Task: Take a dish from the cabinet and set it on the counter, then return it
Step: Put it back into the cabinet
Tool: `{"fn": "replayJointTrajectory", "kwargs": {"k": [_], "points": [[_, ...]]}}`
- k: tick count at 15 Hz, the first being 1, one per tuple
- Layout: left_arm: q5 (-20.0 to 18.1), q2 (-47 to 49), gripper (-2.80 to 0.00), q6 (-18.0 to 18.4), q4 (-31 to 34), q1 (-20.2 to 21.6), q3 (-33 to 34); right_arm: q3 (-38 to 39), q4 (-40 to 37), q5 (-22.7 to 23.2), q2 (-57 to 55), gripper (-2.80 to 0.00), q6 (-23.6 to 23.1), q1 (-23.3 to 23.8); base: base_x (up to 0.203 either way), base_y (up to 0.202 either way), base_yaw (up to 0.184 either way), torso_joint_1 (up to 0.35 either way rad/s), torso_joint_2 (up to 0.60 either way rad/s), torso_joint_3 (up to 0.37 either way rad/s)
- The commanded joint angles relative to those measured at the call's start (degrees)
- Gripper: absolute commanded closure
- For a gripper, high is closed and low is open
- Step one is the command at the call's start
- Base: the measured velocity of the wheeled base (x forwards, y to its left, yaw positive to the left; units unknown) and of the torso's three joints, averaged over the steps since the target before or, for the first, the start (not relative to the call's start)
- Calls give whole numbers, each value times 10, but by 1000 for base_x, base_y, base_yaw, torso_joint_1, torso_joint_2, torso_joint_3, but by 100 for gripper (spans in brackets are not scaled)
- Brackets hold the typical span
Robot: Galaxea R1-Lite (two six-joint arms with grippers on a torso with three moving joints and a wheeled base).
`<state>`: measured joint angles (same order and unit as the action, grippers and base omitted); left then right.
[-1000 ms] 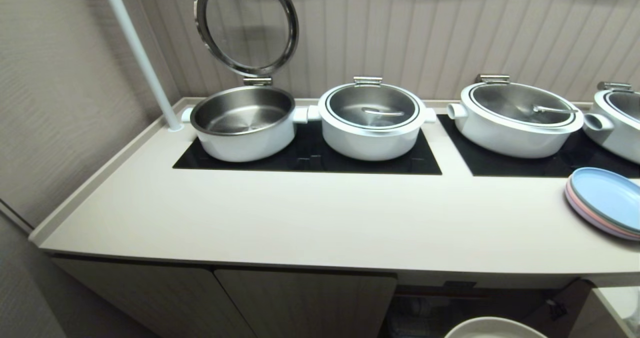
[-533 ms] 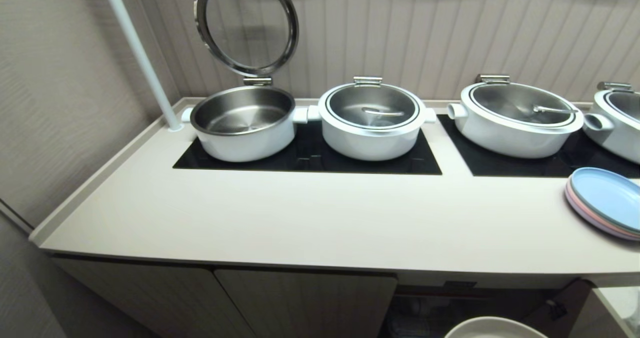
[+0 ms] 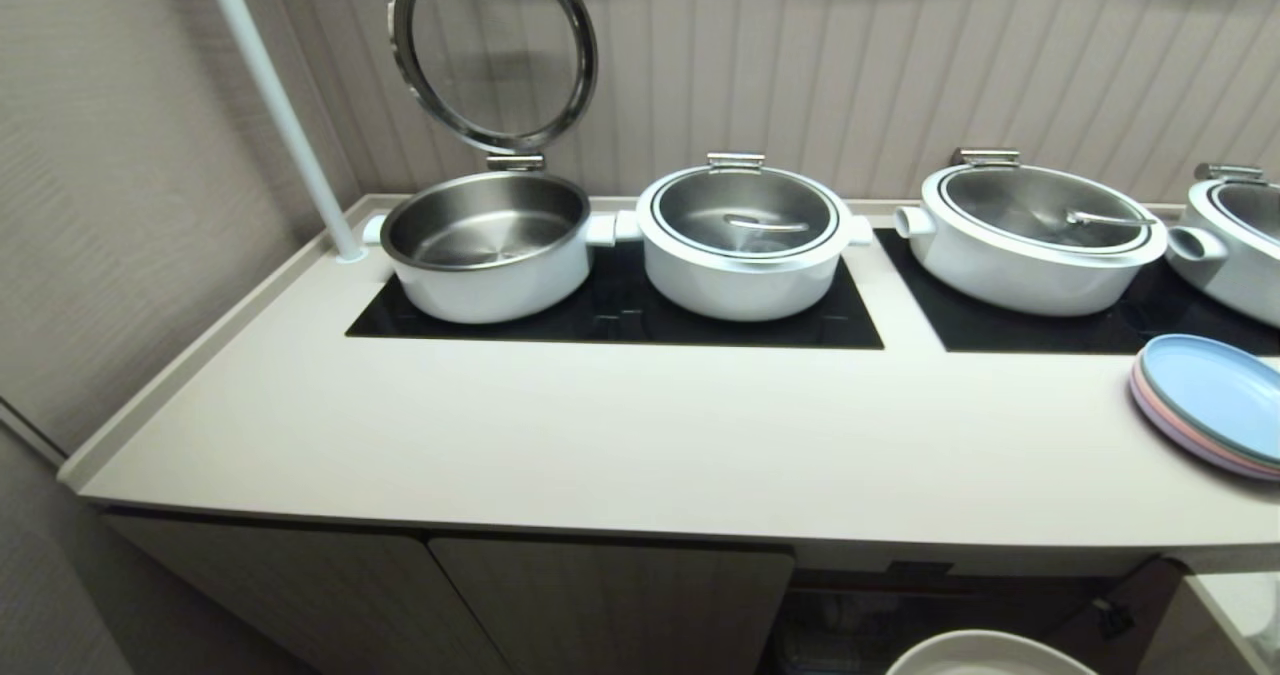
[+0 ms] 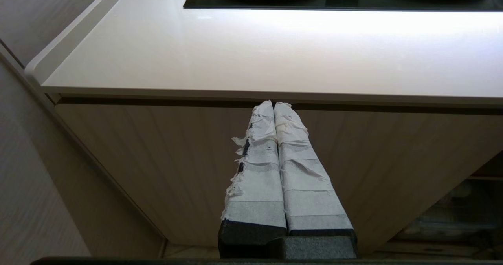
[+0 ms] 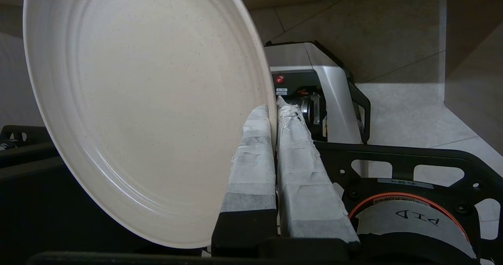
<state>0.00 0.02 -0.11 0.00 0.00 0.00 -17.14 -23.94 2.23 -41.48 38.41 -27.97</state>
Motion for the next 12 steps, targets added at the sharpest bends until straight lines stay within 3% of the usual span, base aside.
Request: {"fn": "replayJointTrajectory", "kwargs": {"k": [1, 12], "points": [[0, 0, 0, -1, 0, 0, 0, 0, -2, 0, 1, 0, 3, -1, 0, 0, 0, 0, 0, 0], [0, 0, 0, 0, 0, 0, 0, -1, -7, -2, 0, 0, 8, -2, 0, 0, 0, 0, 0, 0]]}}
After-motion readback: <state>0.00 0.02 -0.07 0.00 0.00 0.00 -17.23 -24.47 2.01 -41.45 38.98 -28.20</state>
